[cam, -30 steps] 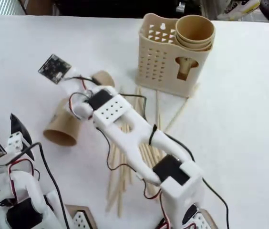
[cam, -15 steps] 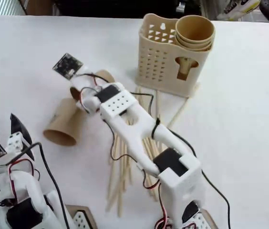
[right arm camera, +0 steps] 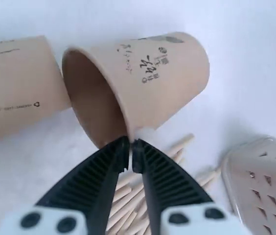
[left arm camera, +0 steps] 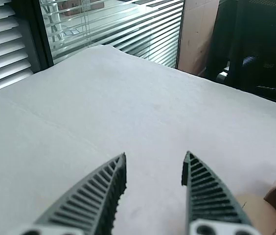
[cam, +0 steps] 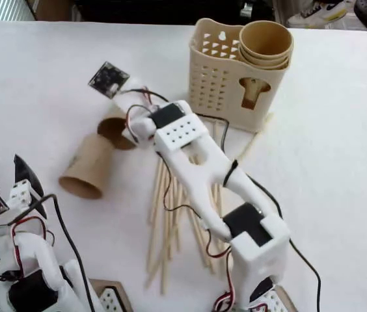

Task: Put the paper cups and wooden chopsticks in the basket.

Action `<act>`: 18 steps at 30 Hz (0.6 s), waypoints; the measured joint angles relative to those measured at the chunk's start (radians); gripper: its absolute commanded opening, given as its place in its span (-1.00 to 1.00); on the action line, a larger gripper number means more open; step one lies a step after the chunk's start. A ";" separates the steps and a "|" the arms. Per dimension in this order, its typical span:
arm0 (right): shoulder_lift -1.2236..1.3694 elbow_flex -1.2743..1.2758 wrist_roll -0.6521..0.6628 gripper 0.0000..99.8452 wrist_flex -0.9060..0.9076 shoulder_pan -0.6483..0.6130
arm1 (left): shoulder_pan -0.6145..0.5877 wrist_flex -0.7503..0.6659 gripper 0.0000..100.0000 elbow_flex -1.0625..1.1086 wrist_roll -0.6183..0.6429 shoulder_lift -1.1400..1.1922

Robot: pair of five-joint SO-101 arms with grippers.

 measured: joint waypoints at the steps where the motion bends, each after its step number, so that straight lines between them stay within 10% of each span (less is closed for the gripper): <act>1: -0.011 0.000 0.000 -0.96 0.003 0.002 | 0.000 0.000 -0.61 0.000 0.000 0.000; 18: -0.137 0.000 -0.178 -0.96 0.160 0.037 | 0.000 0.000 -0.61 0.000 0.000 0.000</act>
